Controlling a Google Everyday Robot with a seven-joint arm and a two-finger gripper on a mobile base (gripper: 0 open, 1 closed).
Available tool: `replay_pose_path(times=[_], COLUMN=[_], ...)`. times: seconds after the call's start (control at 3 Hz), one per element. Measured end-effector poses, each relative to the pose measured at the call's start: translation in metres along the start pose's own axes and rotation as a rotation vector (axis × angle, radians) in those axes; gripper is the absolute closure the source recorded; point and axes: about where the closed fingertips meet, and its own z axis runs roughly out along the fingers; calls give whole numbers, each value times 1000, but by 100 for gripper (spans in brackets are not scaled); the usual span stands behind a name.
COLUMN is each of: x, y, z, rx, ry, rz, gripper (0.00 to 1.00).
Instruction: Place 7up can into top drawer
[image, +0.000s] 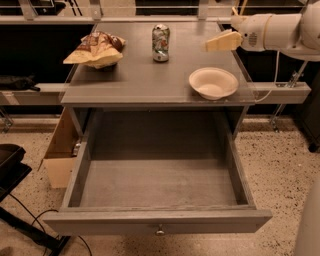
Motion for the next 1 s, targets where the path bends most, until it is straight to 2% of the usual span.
replay_pose_path(times=[0.33, 0.67, 1.0], x=[-9, -14, -17], y=[-12, -11, 2], z=[67, 111, 155], rx=[36, 68, 83], ry=[-19, 5, 61], rz=[32, 25, -10], gripper=[0, 0, 0])
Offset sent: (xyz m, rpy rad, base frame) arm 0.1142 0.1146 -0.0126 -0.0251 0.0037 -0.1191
